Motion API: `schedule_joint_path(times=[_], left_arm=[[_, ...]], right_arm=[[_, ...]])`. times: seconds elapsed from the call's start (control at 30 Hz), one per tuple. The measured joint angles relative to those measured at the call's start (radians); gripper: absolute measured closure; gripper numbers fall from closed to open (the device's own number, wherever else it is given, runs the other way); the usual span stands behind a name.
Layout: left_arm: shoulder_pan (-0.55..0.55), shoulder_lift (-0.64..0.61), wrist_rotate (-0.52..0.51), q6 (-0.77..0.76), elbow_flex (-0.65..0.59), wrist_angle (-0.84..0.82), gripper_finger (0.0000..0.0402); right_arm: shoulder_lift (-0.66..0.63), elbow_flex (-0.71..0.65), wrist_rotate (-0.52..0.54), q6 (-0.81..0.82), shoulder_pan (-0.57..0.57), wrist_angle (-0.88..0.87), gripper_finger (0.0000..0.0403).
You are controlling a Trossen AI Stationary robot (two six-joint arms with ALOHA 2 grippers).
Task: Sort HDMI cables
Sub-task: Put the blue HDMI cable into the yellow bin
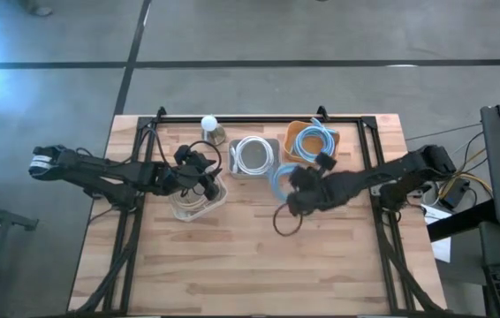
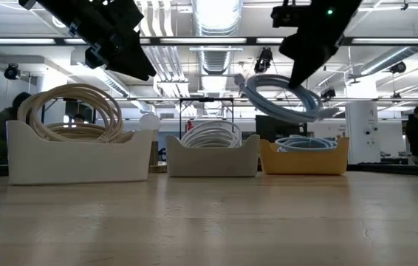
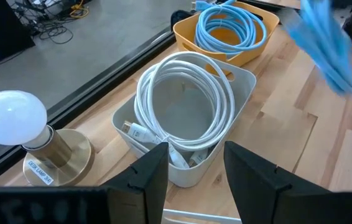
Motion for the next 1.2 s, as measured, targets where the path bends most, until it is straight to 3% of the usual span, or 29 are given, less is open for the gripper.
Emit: schedule_joint_path(times=[0.17, 0.4, 0.63, 0.83, 0.97, 1.2], left_arm=[[0.000, 0.000, 0.000, 0.000, 0.000, 0.000, 0.0241], [0.000, 0.000, 0.000, 0.000, 0.000, 0.000, 0.0241], [0.000, 0.000, 0.000, 0.000, 0.000, 0.000, 0.0241], [0.000, 0.000, 0.000, 0.000, 0.000, 0.000, 0.0241], [0.000, 0.000, 0.000, 0.000, 0.000, 0.000, 0.0241], [0.000, 0.000, 0.000, 0.014, 0.000, 0.000, 0.0241]], right_arm=[[0.000, 0.043, 0.152, 0.000, -0.101, -0.064, 0.0382], [-0.002, 0.010, 0.171, 0.003, -0.306, -0.070, 0.0381], [-0.002, -0.089, 0.126, 0.008, -0.500, -0.032, 0.0380], [-0.002, -0.206, 0.099, -0.039, -0.618, 0.191, 0.0379], [-0.002, -0.252, -0.031, -0.152, -0.664, 0.320, 0.0365], [-0.005, -0.253, -0.050, -0.237, -0.671, 0.356, 0.0315]])
